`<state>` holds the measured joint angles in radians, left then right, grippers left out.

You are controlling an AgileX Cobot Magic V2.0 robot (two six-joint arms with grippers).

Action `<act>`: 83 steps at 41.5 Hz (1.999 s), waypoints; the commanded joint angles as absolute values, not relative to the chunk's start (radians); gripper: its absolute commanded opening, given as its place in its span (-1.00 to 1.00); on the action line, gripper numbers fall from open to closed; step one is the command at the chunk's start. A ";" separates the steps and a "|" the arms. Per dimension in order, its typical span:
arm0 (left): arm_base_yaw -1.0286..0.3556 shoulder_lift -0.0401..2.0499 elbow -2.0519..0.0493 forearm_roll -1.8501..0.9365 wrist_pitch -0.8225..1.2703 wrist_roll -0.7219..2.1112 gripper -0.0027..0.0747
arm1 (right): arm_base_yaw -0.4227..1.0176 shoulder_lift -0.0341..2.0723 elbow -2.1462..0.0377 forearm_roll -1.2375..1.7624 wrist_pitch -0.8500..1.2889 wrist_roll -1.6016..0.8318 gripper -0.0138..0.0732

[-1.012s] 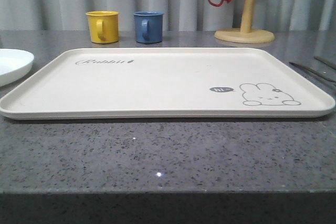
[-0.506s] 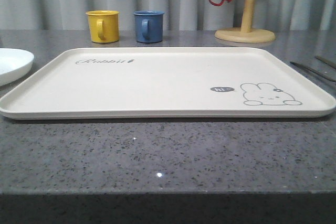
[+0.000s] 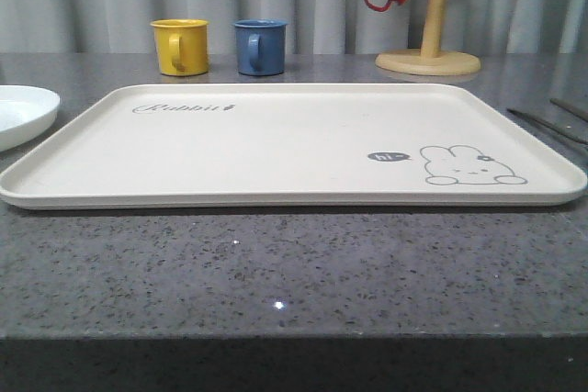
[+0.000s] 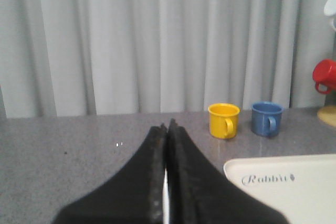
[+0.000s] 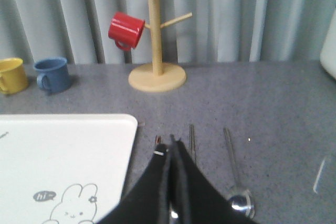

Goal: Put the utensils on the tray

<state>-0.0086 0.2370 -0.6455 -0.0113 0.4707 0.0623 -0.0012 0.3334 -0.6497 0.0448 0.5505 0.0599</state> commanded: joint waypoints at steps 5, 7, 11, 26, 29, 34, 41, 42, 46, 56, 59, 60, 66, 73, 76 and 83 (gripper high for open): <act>-0.006 0.400 -0.719 -0.010 0.466 0.062 -0.98 | -0.008 0.492 -0.709 0.024 0.544 0.057 -0.84; -0.006 0.430 -0.719 -0.010 0.480 0.062 -0.98 | -0.008 0.523 -0.709 0.024 0.546 0.057 -0.84; -0.006 0.476 -0.719 -0.010 0.503 0.062 -0.98 | -0.008 0.568 -0.709 0.024 0.558 0.057 -0.84; -0.006 0.585 -0.717 -0.012 0.510 0.062 -0.91 | -0.008 0.661 -0.708 0.024 0.601 0.037 -0.62; -0.006 0.600 -0.717 -0.012 0.513 0.062 -0.68 | -0.008 0.661 -0.708 0.024 0.602 0.022 -0.30; -0.006 0.627 -0.717 0.000 0.513 0.062 0.02 | -0.008 0.661 -0.708 0.024 0.614 0.022 0.30; -0.006 0.668 -0.719 0.049 0.544 0.062 0.46 | -0.008 0.661 -0.708 0.024 0.630 0.022 0.46; -0.006 0.676 -0.724 0.061 0.558 0.062 0.46 | -0.008 0.661 -0.708 0.024 0.630 0.022 0.46; -0.006 0.737 -0.757 0.108 0.632 0.062 0.46 | -0.008 0.661 -0.708 0.024 0.630 0.022 0.46; 0.002 0.985 -0.911 0.129 0.793 0.062 0.46 | -0.008 0.661 -0.708 0.024 0.631 0.022 0.46; 0.035 1.057 -0.956 0.106 0.817 0.062 0.46 | -0.008 0.661 -0.708 0.024 0.631 0.022 0.46; 0.049 1.075 -0.972 0.092 0.820 0.062 0.46 | -0.008 0.661 -0.708 0.024 0.631 0.022 0.46; 0.178 1.181 -1.040 -0.013 0.816 0.103 0.46 | -0.008 0.661 -0.708 0.024 0.631 0.022 0.46; 0.339 1.277 -1.075 -0.272 0.792 0.311 0.46 | -0.008 0.661 -0.708 0.024 0.631 0.022 0.46; 0.393 1.320 -1.082 -0.371 0.788 0.376 0.46 | -0.008 0.661 -0.708 0.024 0.631 0.022 0.46; 0.460 1.412 -1.082 -0.537 0.775 0.493 0.46 | -0.008 0.661 -0.708 0.024 0.631 0.022 0.46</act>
